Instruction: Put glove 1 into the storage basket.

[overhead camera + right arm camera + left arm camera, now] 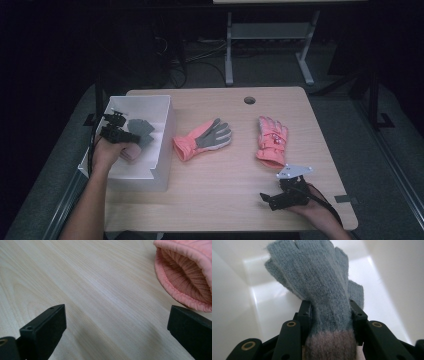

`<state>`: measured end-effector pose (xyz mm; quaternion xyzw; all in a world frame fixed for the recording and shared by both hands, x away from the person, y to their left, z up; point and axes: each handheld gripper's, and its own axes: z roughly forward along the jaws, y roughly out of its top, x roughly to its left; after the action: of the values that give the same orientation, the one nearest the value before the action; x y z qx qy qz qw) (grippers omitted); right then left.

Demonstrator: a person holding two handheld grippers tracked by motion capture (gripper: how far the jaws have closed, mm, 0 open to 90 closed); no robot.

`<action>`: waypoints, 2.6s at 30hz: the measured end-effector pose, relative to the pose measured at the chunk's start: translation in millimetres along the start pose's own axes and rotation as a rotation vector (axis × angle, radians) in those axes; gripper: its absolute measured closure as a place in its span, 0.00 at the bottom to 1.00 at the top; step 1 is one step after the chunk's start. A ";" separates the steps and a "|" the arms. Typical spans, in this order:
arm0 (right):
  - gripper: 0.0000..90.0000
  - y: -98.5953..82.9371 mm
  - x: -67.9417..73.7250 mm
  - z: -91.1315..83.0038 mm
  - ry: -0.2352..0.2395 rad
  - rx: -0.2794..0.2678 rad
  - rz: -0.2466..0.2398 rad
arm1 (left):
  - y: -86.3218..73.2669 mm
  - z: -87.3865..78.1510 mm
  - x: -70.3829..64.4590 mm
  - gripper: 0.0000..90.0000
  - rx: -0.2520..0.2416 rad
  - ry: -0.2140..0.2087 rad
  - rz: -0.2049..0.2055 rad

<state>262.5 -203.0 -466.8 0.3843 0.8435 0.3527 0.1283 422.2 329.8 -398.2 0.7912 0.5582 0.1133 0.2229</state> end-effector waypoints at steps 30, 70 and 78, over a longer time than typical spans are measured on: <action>0.02 -0.6 0.5 0.4 0.006 0.006 -0.005 | 14.2 -35.3 -16.4 0.20 -0.080 0.009 0.044; 0.02 -0.8 2.5 0.5 0.017 0.007 -0.010 | 16.1 -43.7 -219.2 0.33 -0.193 -0.388 0.406; 0.02 -1.0 2.5 0.2 0.019 0.007 -0.016 | 7.0 -16.7 -236.6 0.69 -0.178 -0.394 0.443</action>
<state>260.3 -201.4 -467.5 0.3745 0.8490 0.3522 0.1218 337.7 110.7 -363.7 0.8777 0.3060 0.0520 0.3652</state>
